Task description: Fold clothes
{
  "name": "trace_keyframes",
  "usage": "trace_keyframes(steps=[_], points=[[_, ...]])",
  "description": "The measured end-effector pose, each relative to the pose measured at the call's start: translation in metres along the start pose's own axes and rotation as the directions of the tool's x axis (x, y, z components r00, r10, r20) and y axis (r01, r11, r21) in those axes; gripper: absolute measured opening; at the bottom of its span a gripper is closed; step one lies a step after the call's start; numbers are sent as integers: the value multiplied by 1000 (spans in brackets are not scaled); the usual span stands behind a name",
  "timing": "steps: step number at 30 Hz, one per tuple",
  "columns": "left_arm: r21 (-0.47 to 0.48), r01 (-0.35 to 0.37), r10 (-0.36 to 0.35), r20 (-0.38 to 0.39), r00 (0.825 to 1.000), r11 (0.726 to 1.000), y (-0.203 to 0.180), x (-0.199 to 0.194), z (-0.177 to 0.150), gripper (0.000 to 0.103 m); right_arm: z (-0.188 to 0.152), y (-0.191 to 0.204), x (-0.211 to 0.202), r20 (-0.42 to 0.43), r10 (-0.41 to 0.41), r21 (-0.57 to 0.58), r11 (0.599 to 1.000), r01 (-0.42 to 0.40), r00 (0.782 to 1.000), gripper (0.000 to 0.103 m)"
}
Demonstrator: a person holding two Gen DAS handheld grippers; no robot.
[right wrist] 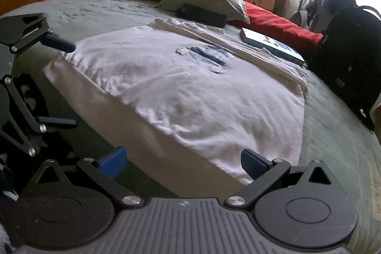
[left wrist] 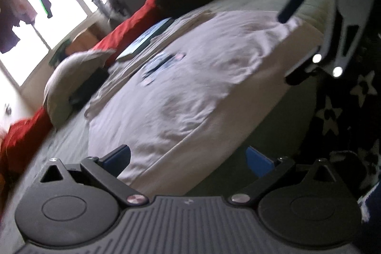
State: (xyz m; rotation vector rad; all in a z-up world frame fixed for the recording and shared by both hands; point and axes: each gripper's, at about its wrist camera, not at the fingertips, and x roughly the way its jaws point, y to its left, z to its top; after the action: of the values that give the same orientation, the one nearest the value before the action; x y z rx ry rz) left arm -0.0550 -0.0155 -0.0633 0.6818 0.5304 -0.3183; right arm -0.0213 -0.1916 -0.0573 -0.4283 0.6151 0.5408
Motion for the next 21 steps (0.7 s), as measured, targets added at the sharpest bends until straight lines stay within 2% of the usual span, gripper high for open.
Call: trace_keyframes(steps=[3,9,15,18,21], points=[[-4,34,-34,-2,999,999,-2,4,1,102,-1,6,1,5,2,-34,999,-2,1000,103],[4,-6,6,-12,1000,1000,-4,10,-1,102,-3,19,5,3,-7,-160,987,8,1000,103],[5,17,-17,-8,1000,1000,-4,12,-1,102,-4,31,11,15,-23,-236,971,26,1000,103],[0,16,-16,-10,1000,1000,-4,15,-1,102,-3,35,14,26,-22,-243,970,27,999,103],[2,5,-5,0,1000,1000,-4,14,0,102,-5,43,17,40,-50,-304,951,60,998,103]])
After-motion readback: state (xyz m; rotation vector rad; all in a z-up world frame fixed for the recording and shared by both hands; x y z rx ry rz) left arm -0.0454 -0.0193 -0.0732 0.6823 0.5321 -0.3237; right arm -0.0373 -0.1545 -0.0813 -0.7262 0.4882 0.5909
